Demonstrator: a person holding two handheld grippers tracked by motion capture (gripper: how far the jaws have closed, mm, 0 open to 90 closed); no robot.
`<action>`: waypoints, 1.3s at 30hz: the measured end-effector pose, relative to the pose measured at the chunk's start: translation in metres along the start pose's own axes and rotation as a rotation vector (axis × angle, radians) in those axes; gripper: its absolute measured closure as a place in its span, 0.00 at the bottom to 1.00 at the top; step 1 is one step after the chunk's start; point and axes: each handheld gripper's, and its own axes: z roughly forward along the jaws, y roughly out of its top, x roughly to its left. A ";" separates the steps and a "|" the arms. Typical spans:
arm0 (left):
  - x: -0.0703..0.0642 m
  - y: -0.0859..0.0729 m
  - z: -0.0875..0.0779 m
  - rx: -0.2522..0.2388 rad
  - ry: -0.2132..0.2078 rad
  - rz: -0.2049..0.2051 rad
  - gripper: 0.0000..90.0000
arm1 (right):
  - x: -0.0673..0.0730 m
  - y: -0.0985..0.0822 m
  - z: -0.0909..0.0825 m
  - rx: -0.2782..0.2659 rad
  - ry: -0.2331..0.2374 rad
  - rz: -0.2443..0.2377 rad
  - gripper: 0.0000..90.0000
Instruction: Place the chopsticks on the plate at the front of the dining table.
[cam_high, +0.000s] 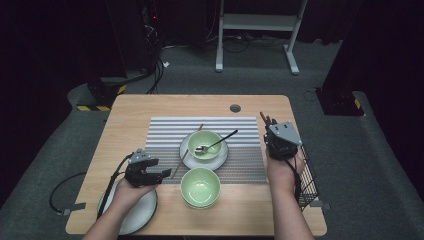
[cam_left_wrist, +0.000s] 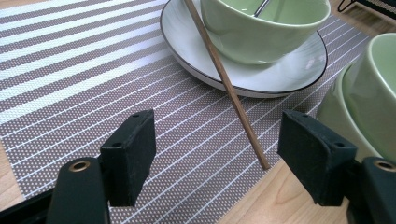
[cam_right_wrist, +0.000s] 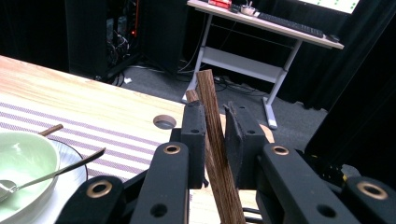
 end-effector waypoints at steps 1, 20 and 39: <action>0.000 0.000 0.000 0.000 -0.001 0.000 0.32 | 0.000 0.000 0.000 0.000 0.004 -0.001 0.87; -0.003 0.003 0.003 0.002 -0.012 0.007 0.33 | 0.000 0.000 0.008 0.011 0.003 0.014 0.86; -0.004 0.003 0.002 -0.022 -0.022 -0.005 0.33 | -0.004 0.001 -0.008 0.001 0.000 -0.029 0.89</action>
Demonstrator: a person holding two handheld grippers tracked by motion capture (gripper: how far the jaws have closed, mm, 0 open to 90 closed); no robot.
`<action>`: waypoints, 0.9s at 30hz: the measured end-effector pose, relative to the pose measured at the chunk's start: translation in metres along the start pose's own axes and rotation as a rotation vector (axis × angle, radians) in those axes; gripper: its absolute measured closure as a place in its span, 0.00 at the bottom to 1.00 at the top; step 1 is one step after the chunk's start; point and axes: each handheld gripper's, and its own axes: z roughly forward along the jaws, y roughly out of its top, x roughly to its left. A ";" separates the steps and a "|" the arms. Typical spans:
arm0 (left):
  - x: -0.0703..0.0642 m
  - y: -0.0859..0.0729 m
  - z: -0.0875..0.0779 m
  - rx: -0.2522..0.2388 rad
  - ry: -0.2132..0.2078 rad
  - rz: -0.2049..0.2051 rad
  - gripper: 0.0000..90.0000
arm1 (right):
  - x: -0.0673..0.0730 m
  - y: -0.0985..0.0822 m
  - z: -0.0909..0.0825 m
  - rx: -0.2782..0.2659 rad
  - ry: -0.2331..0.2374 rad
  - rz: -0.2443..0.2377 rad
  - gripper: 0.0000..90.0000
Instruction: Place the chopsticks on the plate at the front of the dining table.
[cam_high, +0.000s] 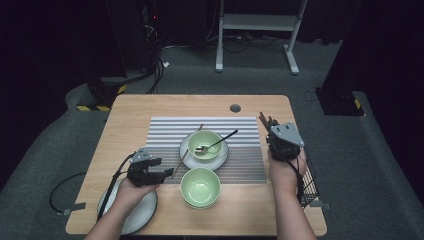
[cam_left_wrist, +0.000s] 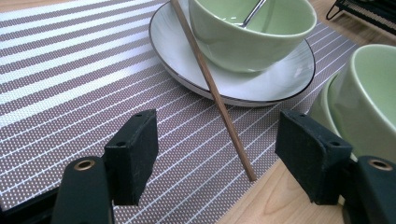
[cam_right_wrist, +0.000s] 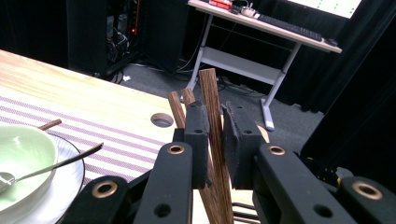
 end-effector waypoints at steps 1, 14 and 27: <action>0.000 0.000 0.000 0.001 0.000 0.002 0.33 | -0.001 0.000 -0.002 -0.003 0.000 0.003 0.90; -0.001 0.002 0.000 -0.003 0.000 0.002 0.34 | -0.015 -0.002 -0.023 -0.035 -0.038 -0.010 0.92; -0.003 0.002 0.002 -0.013 -0.004 0.002 0.33 | -0.023 -0.001 -0.032 -0.065 -0.051 0.020 0.93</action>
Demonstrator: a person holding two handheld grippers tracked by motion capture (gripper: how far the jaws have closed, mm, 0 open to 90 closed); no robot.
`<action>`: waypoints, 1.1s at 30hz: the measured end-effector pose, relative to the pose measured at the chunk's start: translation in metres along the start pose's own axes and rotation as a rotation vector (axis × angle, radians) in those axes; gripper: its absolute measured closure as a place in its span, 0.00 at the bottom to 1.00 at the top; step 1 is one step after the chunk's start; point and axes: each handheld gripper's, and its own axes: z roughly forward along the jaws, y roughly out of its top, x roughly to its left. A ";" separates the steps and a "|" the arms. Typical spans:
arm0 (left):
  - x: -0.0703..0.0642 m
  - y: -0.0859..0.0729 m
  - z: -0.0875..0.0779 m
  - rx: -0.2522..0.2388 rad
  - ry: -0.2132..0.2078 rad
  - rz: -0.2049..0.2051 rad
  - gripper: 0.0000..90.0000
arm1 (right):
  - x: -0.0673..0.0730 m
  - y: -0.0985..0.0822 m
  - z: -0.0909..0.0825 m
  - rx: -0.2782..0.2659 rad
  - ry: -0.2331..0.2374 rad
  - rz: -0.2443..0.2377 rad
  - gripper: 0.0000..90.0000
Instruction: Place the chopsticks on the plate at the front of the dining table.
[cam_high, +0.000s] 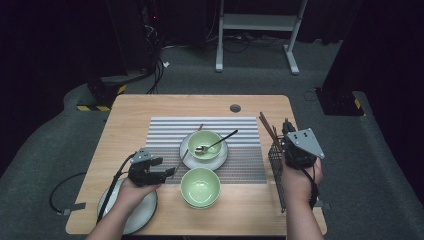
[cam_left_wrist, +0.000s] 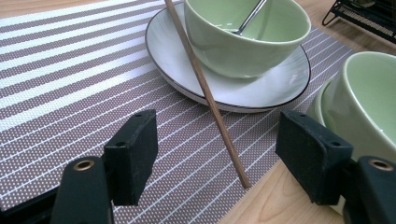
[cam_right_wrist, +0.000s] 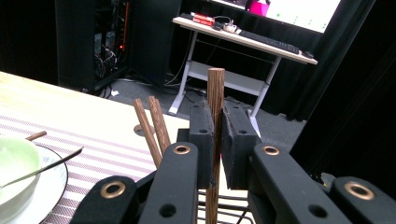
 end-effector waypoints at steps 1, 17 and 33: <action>0.000 0.000 0.000 -0.001 0.000 -0.001 0.33 | 0.000 0.000 0.000 -0.002 -0.001 -0.002 0.93; 0.001 0.000 -0.003 -0.004 0.002 0.006 0.32 | -0.001 0.012 -0.007 -0.037 0.010 0.029 0.93; 0.000 0.001 -0.003 -0.017 -0.005 0.008 0.31 | -0.002 0.026 -0.015 -0.083 0.019 0.045 0.93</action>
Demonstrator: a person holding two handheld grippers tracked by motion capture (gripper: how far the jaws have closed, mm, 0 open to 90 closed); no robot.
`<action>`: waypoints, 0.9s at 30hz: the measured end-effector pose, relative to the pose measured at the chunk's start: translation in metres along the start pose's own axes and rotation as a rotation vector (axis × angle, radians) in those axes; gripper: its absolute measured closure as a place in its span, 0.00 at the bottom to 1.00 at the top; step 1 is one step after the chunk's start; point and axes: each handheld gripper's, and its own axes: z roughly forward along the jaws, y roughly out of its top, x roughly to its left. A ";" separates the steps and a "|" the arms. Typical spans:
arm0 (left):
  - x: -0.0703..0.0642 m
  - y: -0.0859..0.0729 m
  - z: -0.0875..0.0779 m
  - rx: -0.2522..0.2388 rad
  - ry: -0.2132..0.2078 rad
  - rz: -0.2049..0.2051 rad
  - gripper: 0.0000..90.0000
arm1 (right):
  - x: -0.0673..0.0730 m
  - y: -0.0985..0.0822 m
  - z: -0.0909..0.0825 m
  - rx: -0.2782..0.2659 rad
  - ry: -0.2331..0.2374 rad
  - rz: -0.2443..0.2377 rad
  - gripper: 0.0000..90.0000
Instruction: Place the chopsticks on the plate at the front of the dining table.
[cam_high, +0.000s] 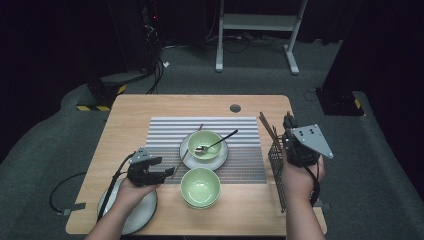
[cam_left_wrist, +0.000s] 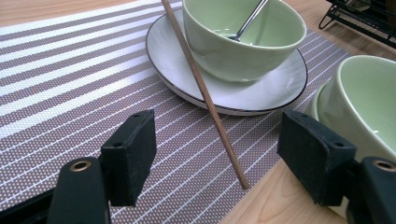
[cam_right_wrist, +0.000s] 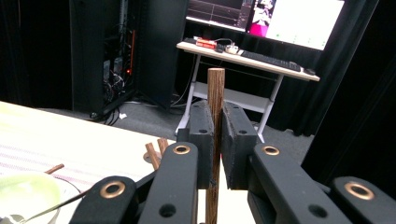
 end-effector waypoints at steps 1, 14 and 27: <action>0.000 0.000 0.000 -0.002 0.001 0.003 0.31 | -0.001 0.002 0.000 -0.003 -0.001 0.001 0.93; -0.002 0.001 -0.003 -0.015 0.004 0.008 0.32 | 0.002 0.020 -0.011 -0.065 0.002 0.003 0.93; -0.003 0.001 -0.003 -0.026 0.007 0.005 0.31 | 0.001 0.039 -0.026 -0.123 0.003 -0.011 0.93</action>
